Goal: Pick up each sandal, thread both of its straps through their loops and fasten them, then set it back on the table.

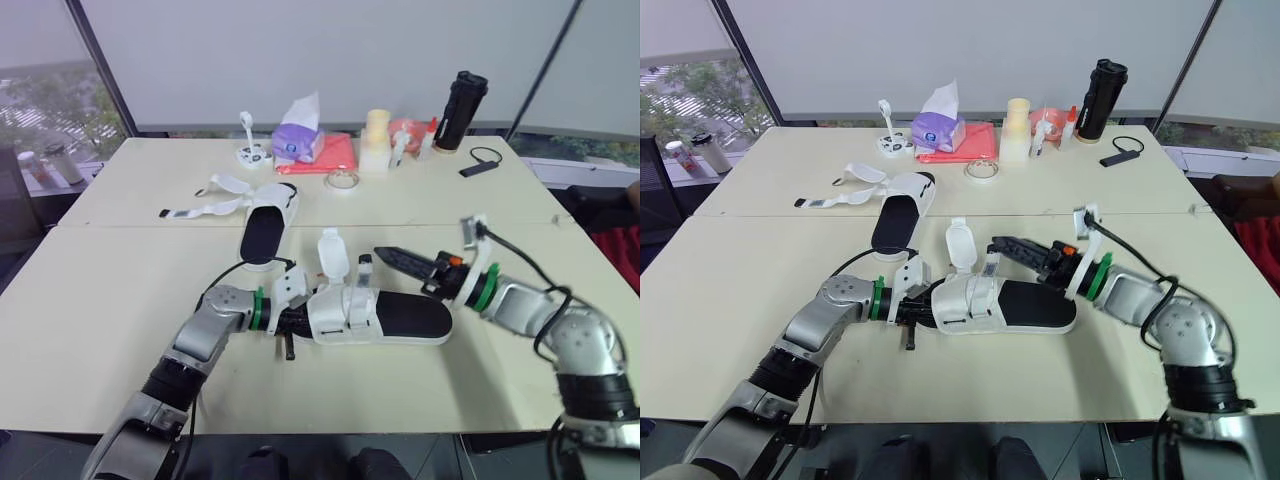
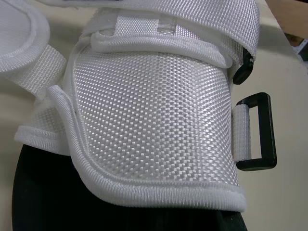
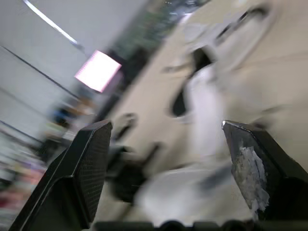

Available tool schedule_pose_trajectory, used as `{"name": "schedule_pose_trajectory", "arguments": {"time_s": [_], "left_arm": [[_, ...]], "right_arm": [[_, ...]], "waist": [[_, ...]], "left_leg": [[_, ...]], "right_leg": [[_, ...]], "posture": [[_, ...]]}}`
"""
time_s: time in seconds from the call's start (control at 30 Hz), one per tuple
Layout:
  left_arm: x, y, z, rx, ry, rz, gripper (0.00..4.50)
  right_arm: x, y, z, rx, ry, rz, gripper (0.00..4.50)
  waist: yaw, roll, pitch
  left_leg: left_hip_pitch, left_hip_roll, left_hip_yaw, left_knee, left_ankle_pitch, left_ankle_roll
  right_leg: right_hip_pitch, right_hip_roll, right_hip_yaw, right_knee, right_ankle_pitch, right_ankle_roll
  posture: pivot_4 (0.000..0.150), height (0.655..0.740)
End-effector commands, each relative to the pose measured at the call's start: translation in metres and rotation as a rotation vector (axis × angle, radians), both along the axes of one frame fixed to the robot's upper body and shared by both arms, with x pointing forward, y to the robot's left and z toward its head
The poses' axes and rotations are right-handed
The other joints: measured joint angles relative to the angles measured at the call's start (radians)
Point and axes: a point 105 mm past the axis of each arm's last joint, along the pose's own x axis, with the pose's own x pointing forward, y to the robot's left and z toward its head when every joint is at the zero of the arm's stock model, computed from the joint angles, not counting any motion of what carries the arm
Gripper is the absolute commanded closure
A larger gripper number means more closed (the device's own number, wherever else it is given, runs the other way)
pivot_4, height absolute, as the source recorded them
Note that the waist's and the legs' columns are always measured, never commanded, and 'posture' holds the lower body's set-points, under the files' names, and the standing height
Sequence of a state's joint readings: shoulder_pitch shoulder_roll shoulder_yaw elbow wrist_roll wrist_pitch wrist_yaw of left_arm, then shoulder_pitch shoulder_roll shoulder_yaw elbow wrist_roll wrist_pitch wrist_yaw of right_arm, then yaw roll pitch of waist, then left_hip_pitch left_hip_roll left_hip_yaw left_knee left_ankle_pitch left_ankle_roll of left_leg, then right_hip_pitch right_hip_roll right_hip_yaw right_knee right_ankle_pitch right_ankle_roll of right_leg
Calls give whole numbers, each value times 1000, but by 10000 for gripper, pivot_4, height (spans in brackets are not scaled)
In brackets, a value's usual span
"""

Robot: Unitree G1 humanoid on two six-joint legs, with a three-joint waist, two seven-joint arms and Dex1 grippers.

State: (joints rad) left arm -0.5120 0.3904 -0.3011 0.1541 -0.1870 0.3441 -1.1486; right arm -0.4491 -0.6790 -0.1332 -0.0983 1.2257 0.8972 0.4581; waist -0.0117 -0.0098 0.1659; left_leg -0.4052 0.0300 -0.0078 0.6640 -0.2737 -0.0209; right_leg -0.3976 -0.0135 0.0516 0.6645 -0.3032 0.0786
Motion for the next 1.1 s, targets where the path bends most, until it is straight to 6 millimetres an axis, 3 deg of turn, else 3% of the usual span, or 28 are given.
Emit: {"name": "schedule_pose_trajectory", "arguments": {"time_s": [0.03,0.3,0.57,0.67,0.87,0.97,1.1], "left_arm": [[-11,-4,-23,50,80,-27,45000],[-10,-5,-23,39,77,-10,45000],[-12,-3,-25,37,79,12,45000],[-12,-3,-25,35,80,15,45000],[-13,-3,-25,35,80,19,45000],[-13,-3,-25,36,80,19,45000],[-13,-3,-25,37,78,18,45000]], "right_arm": [[19,-3,-20,-259,-10,-15,5656],[40,8,-40,-332,69,77,5656],[43,23,-33,-227,128,155,5656],[48,24,-35,-230,133,135,14478],[51,25,-24,-168,108,127,44658],[47,24,-21,-165,97,141,44658],[31,23,22,24,-14,233,44658]], "waist": [[-1,0,0],[2,1,0],[1,1,0],[0,1,-1],[1,1,-1],[0,1,-1],[1,1,-1]], "left_leg": [[0,0,0,0,0,0],[-1,0,1,0,0,0],[-1,0,1,0,0,0],[-1,0,1,0,0,0],[-1,0,1,0,0,0],[-1,0,1,0,0,0],[-1,0,1,0,0,0]], "right_leg": [[0,0,0,0,0,0],[-2,-1,0,0,0,0],[-2,-1,0,0,0,0],[-2,-1,0,0,0,0],[-2,-1,0,0,0,0],[-2,-1,0,0,0,0],[-2,-2,0,0,0,0]], "posture": [[1500,7400],[1500,7400],[1500,7400],[1500,7400],[1500,7400],[1500,7400],[1500,7400]]}}
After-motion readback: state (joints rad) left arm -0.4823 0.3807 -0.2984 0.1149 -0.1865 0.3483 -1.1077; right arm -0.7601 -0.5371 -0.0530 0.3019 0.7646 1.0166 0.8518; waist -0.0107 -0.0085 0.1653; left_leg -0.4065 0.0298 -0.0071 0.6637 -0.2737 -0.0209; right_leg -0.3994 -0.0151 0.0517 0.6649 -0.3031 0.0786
